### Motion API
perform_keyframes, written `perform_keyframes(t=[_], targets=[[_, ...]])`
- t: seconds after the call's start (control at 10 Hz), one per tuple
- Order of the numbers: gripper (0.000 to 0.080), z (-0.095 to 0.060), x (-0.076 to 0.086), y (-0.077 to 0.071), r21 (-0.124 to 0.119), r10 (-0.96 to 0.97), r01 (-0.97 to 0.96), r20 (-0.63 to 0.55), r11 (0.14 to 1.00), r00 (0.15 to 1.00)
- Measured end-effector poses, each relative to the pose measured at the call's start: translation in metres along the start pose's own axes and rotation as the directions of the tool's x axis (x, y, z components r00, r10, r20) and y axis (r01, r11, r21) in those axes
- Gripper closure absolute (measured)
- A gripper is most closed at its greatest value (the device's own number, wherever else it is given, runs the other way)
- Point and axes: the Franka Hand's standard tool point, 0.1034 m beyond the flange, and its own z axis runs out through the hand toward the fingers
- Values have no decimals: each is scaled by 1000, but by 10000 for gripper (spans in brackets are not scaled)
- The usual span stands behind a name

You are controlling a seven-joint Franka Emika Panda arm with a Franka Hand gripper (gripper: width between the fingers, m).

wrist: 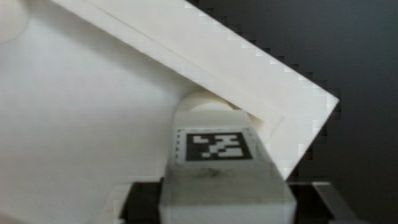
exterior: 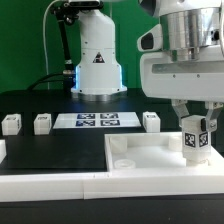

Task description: Assemble square table

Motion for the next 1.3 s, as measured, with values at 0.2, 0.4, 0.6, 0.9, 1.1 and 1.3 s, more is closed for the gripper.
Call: perform_keyframes(t=[0.2,0.4,0.6,0.9,1.1,1.3], targets=[[508,0,0,0,2,53,-53,4,999,999],[331,1,0,0,0,-1,1,4,1000,1000],[194,0,-2,0,-18,-160,161,21,987,987],[152,2,-2,1,-16,-437,438,32,899,899],[150,2,-3,1,-31,-656,658,56,753,753],[150,1,-3,-1,-44,-761,765,78,643,644]])
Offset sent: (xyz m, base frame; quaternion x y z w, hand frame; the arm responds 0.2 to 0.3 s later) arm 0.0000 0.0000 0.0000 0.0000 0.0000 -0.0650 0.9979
